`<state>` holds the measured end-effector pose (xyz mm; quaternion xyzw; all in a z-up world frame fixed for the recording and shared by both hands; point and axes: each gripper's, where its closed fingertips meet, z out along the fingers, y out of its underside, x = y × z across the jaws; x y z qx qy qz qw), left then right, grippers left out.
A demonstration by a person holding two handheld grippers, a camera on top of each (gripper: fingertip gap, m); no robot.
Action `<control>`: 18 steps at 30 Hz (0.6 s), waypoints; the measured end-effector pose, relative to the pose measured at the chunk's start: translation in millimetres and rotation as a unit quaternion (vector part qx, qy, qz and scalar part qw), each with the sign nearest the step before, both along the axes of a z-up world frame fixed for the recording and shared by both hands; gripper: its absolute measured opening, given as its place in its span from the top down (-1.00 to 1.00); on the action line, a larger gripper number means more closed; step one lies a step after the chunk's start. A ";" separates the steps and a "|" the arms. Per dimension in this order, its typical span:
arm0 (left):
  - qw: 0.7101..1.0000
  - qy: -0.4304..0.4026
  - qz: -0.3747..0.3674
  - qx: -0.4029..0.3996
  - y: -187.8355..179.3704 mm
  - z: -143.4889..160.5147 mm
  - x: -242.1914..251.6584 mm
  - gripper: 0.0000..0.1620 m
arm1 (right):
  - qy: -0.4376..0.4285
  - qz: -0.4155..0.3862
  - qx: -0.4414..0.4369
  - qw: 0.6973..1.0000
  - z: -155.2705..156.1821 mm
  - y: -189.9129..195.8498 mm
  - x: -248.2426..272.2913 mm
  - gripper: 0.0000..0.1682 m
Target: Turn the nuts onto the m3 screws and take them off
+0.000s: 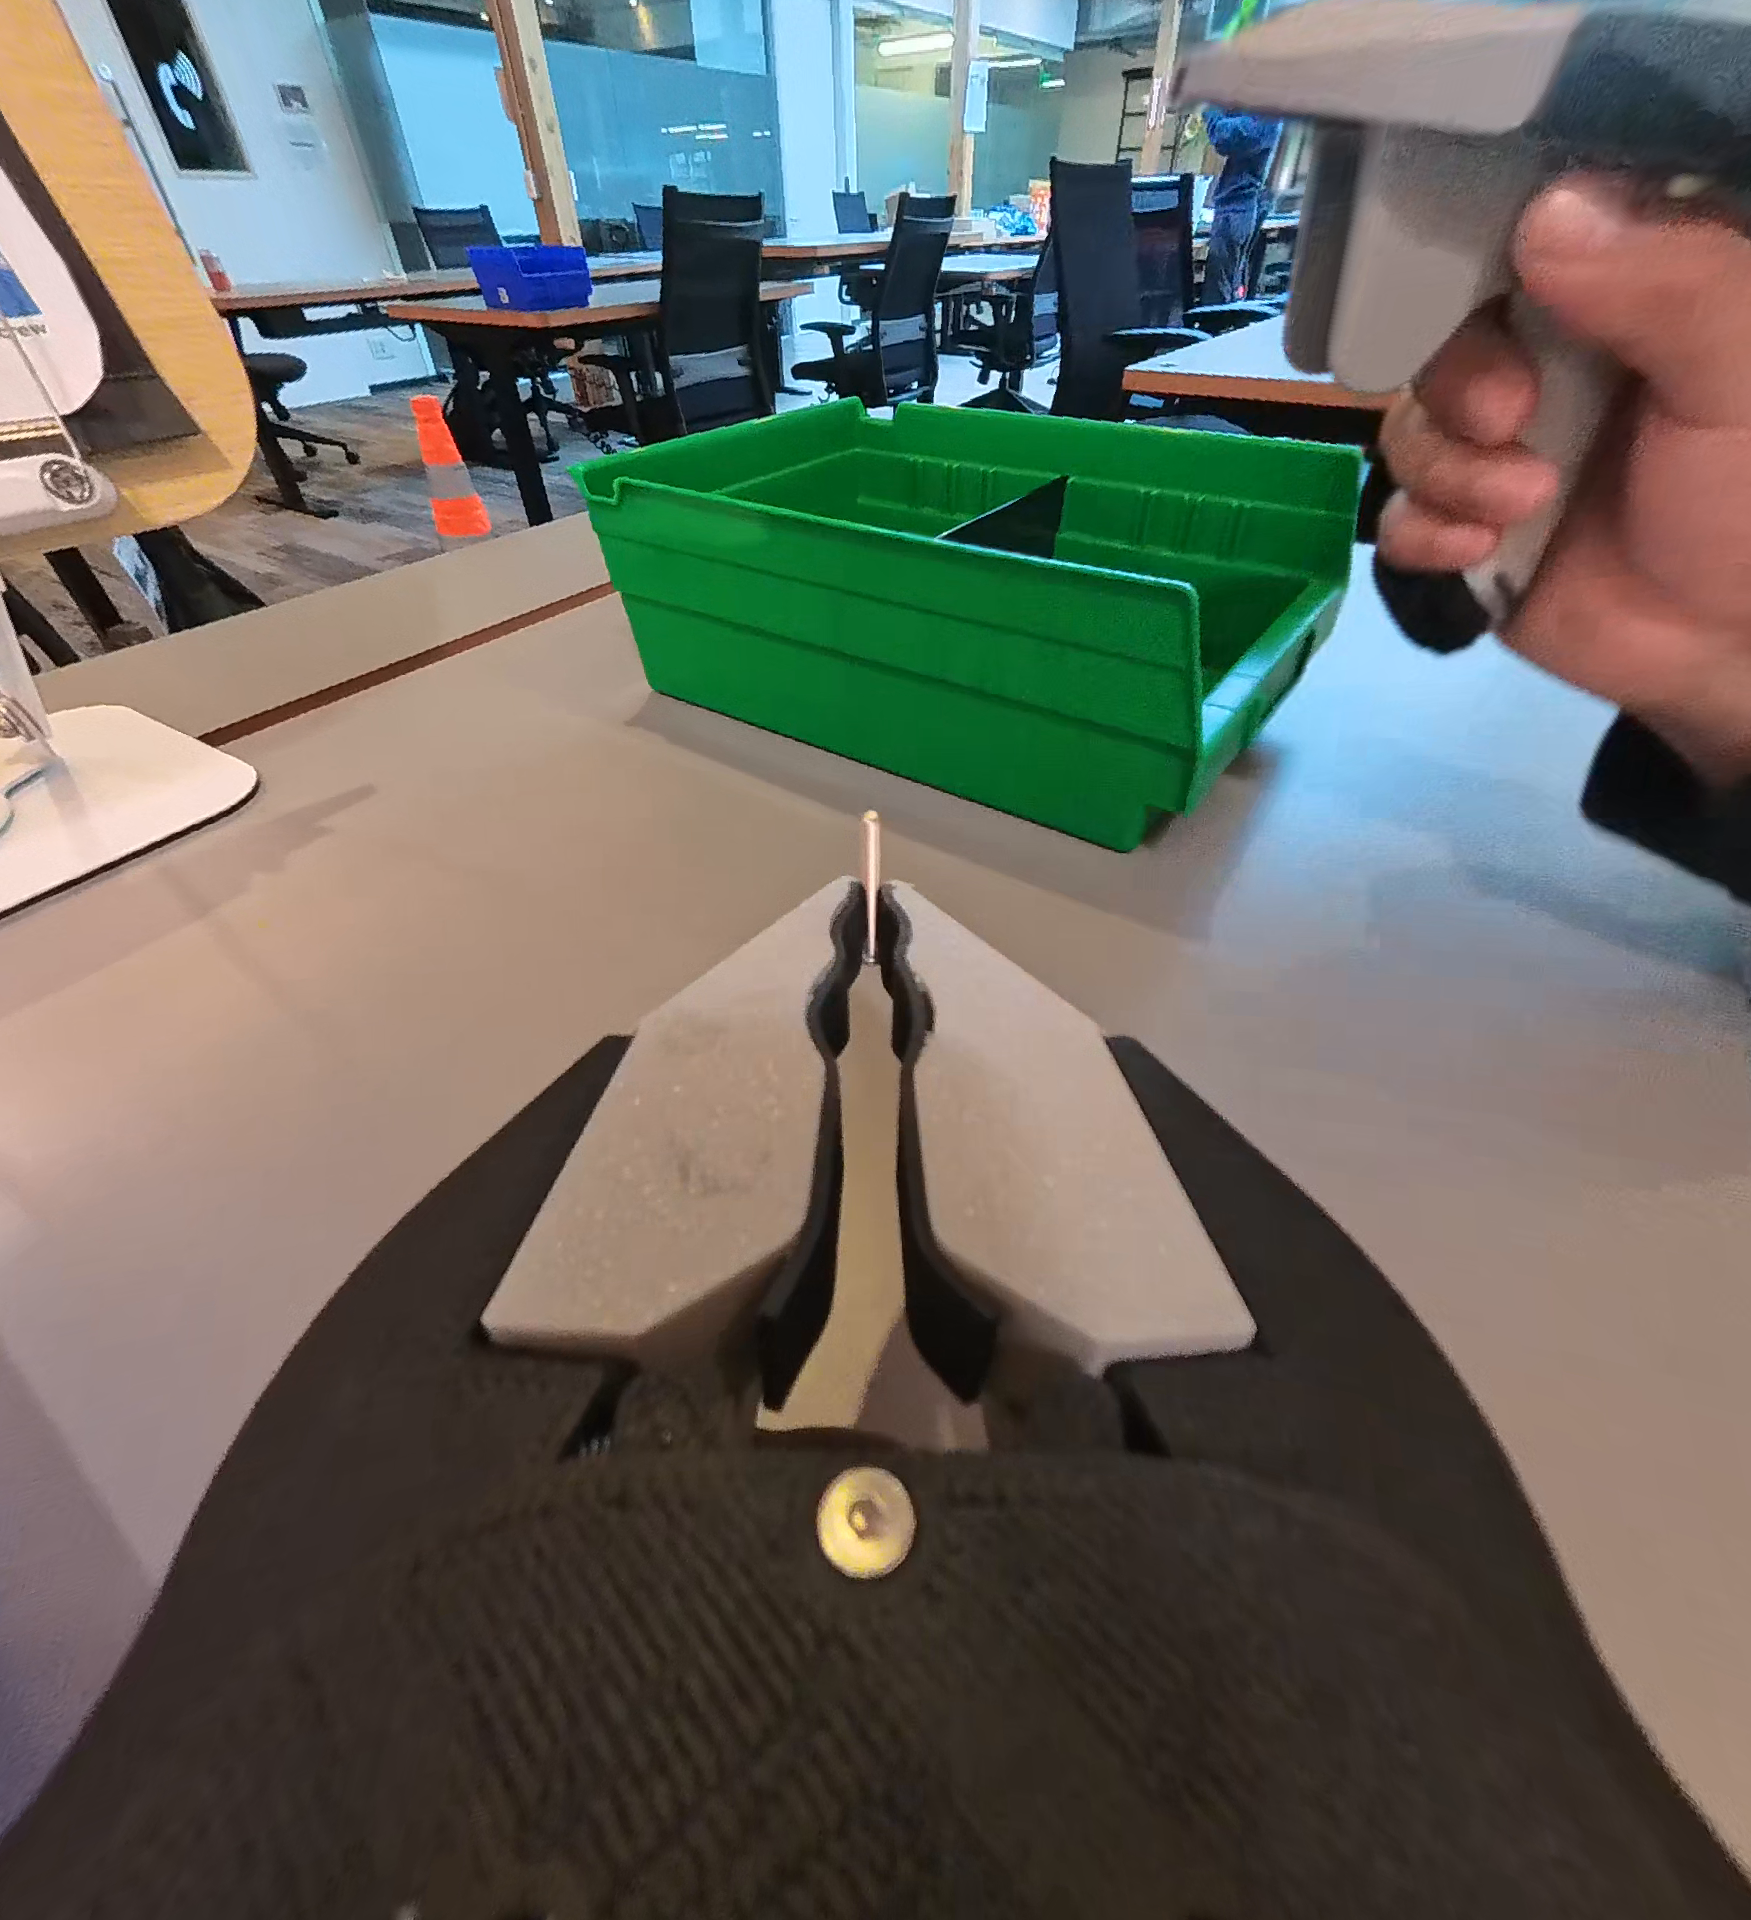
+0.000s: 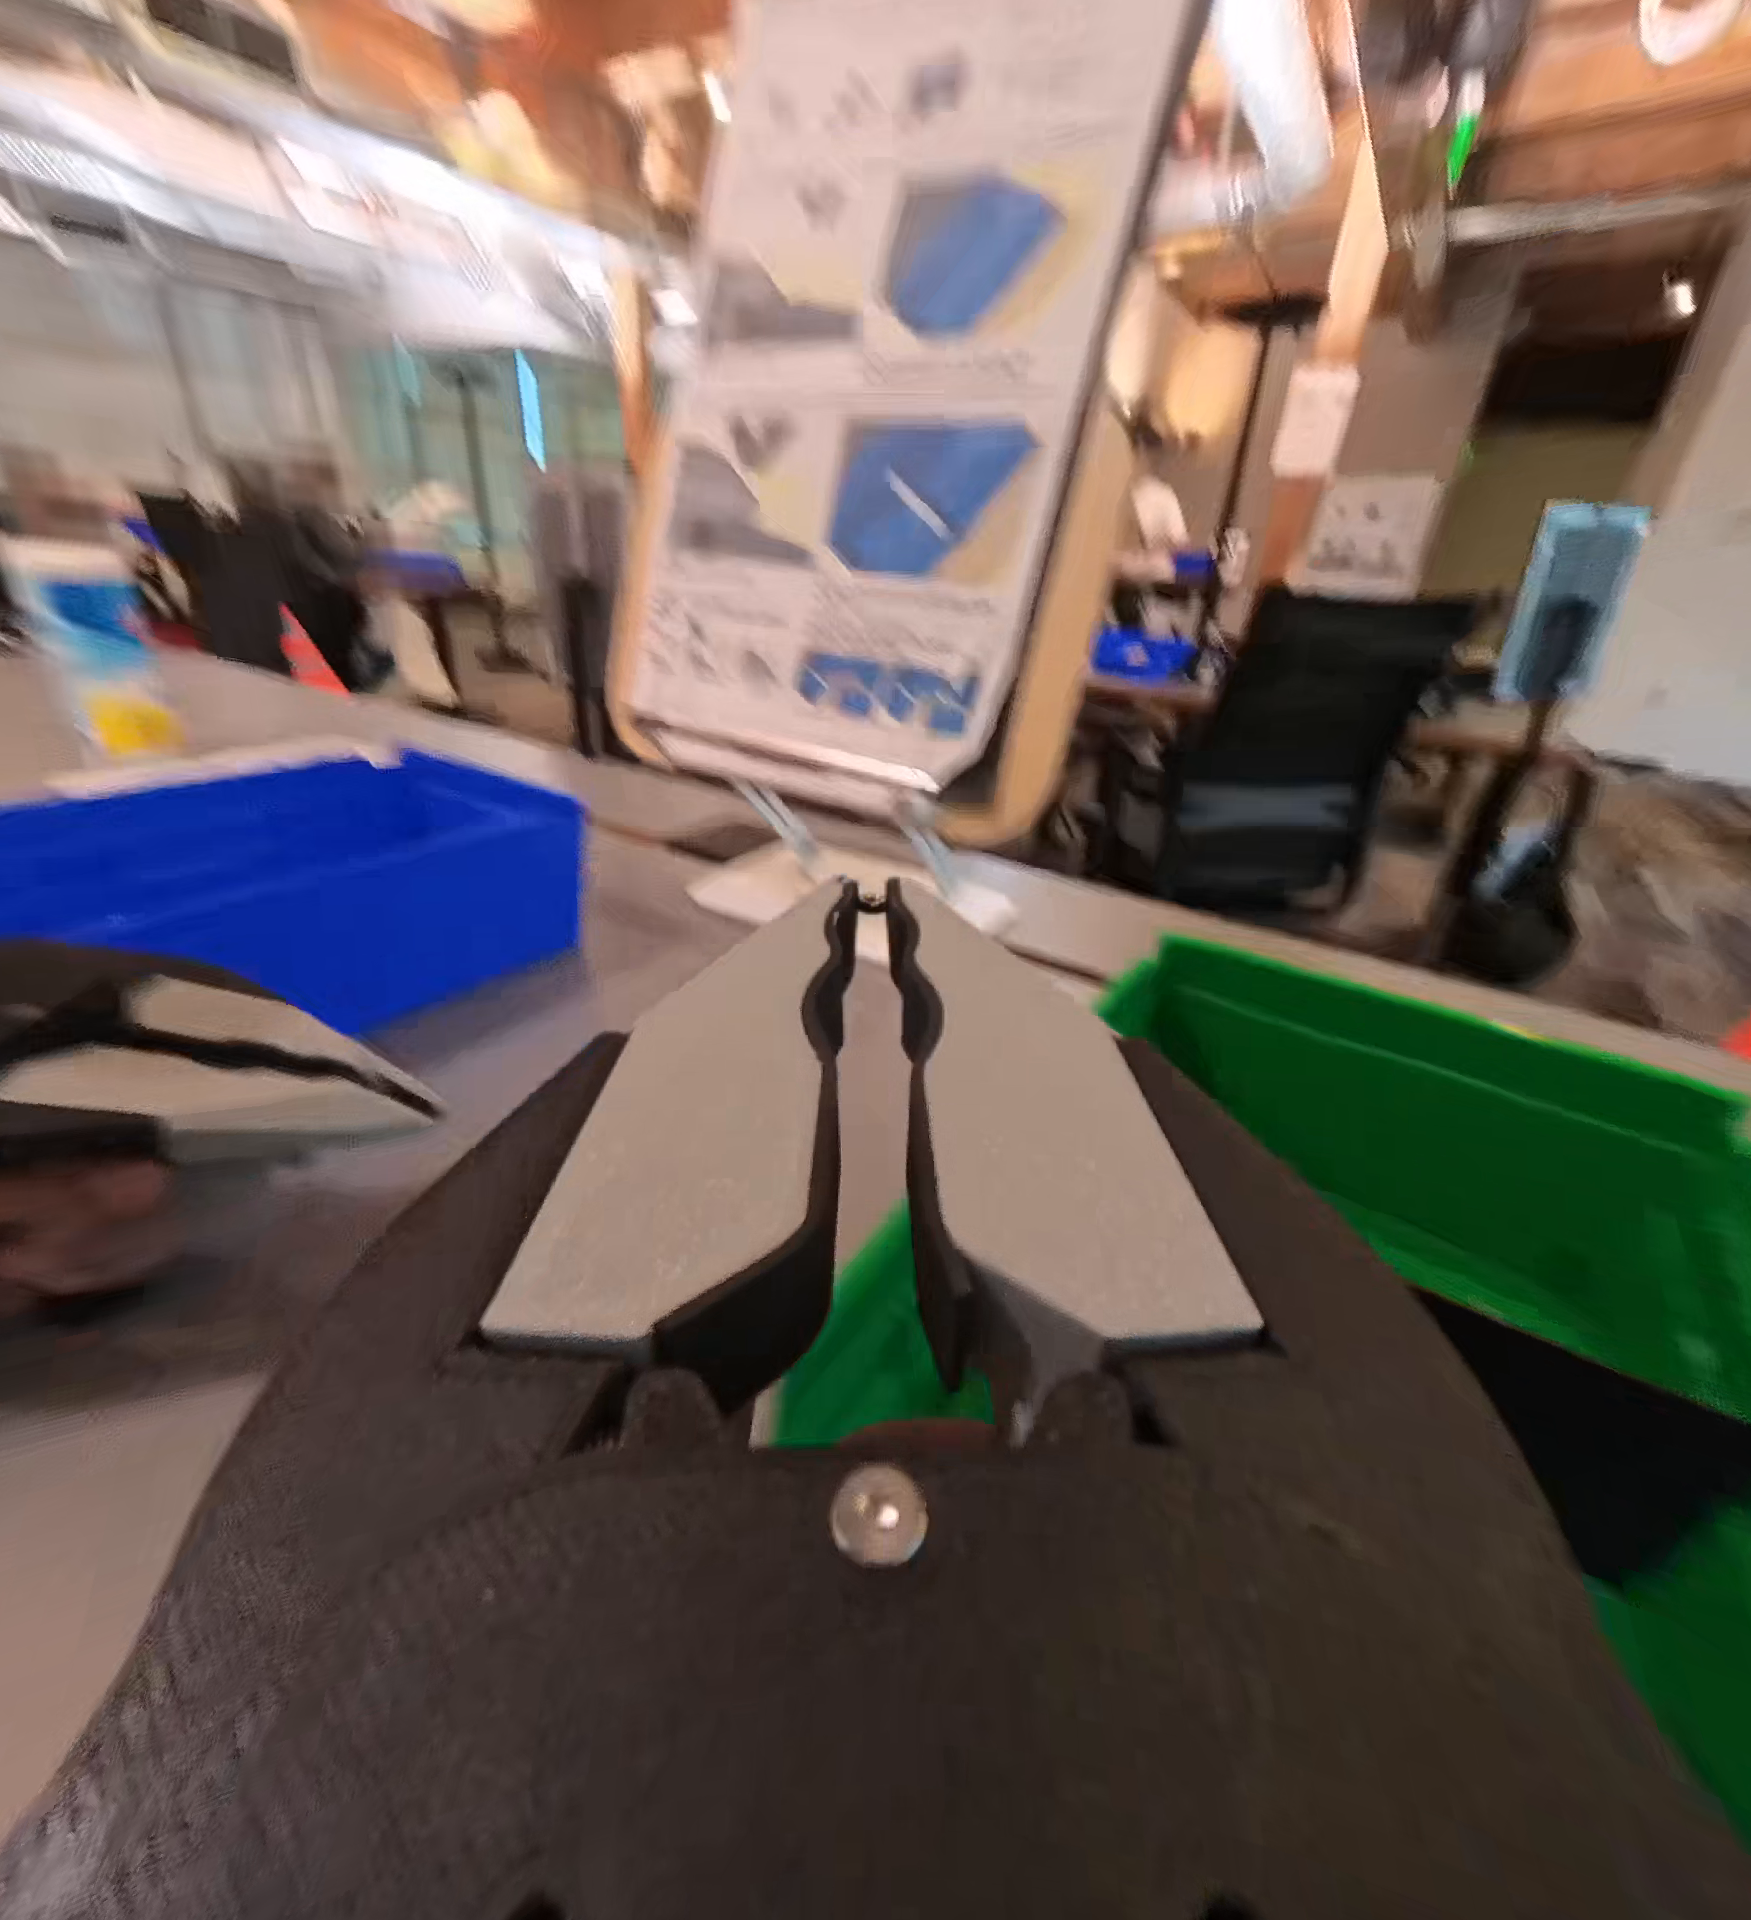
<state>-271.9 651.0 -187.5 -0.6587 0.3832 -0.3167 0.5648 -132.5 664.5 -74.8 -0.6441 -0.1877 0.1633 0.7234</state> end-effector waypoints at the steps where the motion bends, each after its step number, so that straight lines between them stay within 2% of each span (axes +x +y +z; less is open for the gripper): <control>1: 1.000 0.000 0.001 0.002 -0.2 0.5 0.0 1.00 | -0.026 -0.021 -0.035 0.999 -9.9 7.4 17.4 0.97; 5: 1.000 -0.006 0.002 0.004 -0.5 3.5 -1.2 1.00 | -0.149 -0.053 -0.191 0.969 -73.2 15.4 57.0 0.98; 8: 1.000 -0.008 0.004 0.004 0.0 4.0 -1.8 1.00 | -0.211 -0.051 -0.243 0.945 -108.3 9.6 63.8 0.97; 14: 1.000 -0.003 0.004 0.002 0.4 1.6 -1.5 1.00 | -0.217 -0.039 -0.284 0.933 -135.5 7.4 67.5 0.97; 16: 1.000 -0.003 0.004 0.002 0.6 1.4 -1.3 1.00 | -0.215 -0.044 -0.292 0.931 -140.1 9.1 70.5 0.88; 18: 1.000 -0.003 0.004 0.001 0.6 1.3 -1.1 1.00 | -0.210 -0.041 -0.291 0.933 -140.8 9.9 70.9 0.88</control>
